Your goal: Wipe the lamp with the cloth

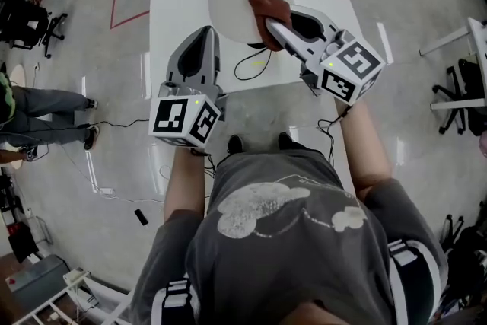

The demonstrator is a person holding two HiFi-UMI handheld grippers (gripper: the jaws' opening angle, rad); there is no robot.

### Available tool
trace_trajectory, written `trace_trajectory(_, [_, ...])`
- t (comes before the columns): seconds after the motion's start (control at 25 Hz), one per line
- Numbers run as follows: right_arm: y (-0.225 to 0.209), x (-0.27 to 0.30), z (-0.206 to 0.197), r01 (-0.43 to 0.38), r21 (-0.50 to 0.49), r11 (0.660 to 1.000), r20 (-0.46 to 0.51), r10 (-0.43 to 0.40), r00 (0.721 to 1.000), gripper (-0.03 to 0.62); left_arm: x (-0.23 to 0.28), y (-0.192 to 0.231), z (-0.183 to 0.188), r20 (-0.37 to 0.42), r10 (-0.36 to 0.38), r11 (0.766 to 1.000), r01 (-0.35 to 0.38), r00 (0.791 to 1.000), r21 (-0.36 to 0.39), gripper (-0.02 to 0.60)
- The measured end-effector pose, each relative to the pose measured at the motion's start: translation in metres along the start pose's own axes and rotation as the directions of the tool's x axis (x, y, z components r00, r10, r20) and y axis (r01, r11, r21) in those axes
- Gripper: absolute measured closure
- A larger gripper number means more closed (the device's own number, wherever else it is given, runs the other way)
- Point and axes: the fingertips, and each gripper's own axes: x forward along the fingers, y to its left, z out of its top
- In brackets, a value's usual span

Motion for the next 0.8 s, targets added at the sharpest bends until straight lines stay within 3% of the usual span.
trace_trajectory(0.4, [0.013,0.017,-0.076,0.169,0.061,0.984,-0.143,-0.159,0.977,0.503,-0.008,0.026,-0.043,-0.077,-0.131,0.990,0.125,0.988,-0.069,0.574])
trace_trajectory(0.8, [0.024,0.032,-0.120,0.319,0.102,0.942,-0.204,-0.294,0.934,0.503,-0.021,0.045,-0.067,-0.136,-0.274,0.961,0.265,0.952,-0.080,0.574])
